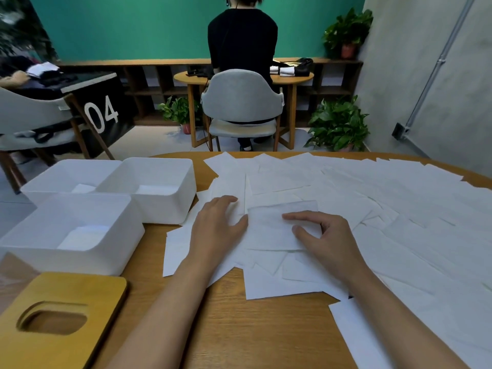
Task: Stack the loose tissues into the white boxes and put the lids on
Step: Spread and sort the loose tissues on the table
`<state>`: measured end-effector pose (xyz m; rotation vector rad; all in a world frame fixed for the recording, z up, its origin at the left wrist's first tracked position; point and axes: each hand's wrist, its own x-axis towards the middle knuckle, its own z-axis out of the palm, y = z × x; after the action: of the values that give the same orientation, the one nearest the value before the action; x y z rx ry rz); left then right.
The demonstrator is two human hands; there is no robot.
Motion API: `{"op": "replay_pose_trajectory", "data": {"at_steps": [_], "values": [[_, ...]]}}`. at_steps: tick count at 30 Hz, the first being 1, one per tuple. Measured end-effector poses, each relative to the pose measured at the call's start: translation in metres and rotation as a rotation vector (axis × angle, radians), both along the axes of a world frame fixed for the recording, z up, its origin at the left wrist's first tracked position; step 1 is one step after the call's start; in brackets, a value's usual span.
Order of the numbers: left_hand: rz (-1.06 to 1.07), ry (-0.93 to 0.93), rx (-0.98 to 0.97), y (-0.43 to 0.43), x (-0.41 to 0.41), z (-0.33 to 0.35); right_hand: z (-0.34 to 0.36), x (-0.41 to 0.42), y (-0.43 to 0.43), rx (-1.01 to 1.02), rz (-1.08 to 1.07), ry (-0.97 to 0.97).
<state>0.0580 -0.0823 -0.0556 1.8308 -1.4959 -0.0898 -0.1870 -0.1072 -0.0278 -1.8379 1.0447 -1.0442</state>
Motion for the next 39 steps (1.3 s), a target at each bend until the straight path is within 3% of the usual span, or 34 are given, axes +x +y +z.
{"op": "replay_pose_trajectory", "data": {"at_steps": [11, 19, 23, 26, 29, 33, 36, 39], "values": [[0.031, 0.040, -0.173, -0.001, 0.003, 0.009, -0.003, 0.002, -0.003, -0.008, -0.045, 0.034], [-0.125, 0.636, -0.304, 0.022, -0.011, 0.047, -0.002, 0.000, -0.005, 0.020, -0.140, 0.000], [-0.213, 0.996, -0.206, 0.029, -0.016, 0.064, 0.001, 0.000, -0.007, 0.054, -0.162, 0.022], [-0.237, 1.109, -0.122, 0.027, -0.024, 0.064, 0.012, 0.001, -0.002, 0.194, 0.023, -0.199], [-0.175, 1.085, -0.050, 0.023, -0.029, 0.055, 0.019, 0.004, 0.005, 0.226, 0.119, -0.286], [-0.209, 1.032, 0.046, 0.019, -0.032, 0.046, 0.016, 0.006, 0.007, 0.211, -0.018, -0.232], [-0.238, 0.887, 0.046, 0.024, -0.034, 0.048, 0.016, 0.005, 0.007, 0.225, -0.032, -0.238], [-0.260, 0.921, 0.011, 0.028, -0.039, 0.047, 0.017, 0.006, 0.009, 0.222, -0.012, -0.243]]}}
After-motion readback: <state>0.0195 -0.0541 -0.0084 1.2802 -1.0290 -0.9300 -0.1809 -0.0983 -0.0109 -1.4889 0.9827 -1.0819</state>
